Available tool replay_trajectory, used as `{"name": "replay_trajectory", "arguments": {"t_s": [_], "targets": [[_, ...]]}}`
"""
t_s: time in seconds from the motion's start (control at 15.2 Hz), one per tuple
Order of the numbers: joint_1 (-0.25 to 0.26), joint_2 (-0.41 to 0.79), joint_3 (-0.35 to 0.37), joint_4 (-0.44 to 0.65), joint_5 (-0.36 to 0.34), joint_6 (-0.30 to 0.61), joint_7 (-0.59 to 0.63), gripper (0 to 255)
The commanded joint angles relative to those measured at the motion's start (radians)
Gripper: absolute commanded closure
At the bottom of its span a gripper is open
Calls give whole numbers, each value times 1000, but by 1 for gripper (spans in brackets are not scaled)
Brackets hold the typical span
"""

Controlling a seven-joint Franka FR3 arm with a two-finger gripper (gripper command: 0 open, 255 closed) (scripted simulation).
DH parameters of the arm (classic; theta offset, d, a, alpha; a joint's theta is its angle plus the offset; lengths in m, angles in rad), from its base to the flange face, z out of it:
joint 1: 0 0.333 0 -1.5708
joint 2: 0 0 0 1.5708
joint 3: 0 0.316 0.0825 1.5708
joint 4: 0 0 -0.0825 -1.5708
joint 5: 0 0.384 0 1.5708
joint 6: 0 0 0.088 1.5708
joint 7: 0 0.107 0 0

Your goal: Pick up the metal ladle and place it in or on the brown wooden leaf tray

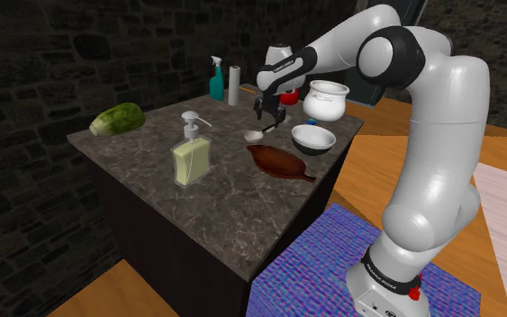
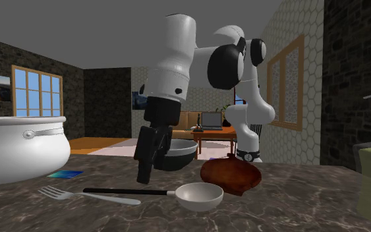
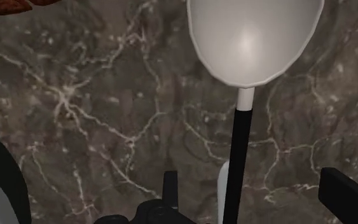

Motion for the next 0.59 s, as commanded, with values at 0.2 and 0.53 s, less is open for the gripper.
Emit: {"name": "replay_trajectory", "arguments": {"t_s": [0.2, 0.53], "targets": [[-5, 51, -4, 8, 1, 44, 9, 0], [-7, 74, -5, 8, 1, 68, 9, 0]]}}
